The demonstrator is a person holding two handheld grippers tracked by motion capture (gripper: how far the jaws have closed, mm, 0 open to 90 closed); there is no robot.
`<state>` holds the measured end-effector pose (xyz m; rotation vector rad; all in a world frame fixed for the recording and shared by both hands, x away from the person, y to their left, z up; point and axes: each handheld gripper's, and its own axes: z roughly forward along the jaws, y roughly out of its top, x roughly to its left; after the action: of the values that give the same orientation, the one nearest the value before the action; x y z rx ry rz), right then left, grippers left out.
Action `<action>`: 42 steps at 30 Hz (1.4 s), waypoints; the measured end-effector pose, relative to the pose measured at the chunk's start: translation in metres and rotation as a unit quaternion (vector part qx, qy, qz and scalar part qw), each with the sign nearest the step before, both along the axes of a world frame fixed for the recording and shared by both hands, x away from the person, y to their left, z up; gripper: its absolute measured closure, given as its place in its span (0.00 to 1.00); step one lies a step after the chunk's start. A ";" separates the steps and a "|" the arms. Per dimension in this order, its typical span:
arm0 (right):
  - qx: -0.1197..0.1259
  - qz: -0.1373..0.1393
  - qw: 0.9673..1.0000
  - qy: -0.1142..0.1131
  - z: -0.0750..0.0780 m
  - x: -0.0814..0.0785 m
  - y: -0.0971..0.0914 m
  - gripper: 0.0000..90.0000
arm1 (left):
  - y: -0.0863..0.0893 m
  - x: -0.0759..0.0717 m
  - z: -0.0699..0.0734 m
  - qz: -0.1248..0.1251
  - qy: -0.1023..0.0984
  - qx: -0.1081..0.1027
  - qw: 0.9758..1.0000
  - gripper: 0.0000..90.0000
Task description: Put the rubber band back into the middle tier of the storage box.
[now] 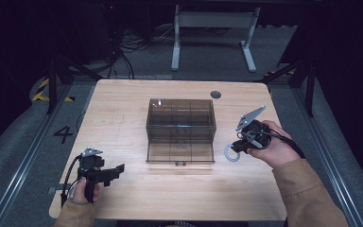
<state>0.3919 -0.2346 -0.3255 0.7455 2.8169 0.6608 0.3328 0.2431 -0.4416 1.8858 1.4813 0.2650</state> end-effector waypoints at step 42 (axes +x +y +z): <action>0.010 0.053 0.998 -0.013 0.018 0.028 0.068 0.91 | 0.010 -0.007 0.001 0.013 -0.002 -0.004 1.000 0.18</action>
<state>0.4197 -0.1664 -0.3075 0.5902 2.8467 0.7110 0.3259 0.2528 -0.4410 1.8587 1.5025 0.2744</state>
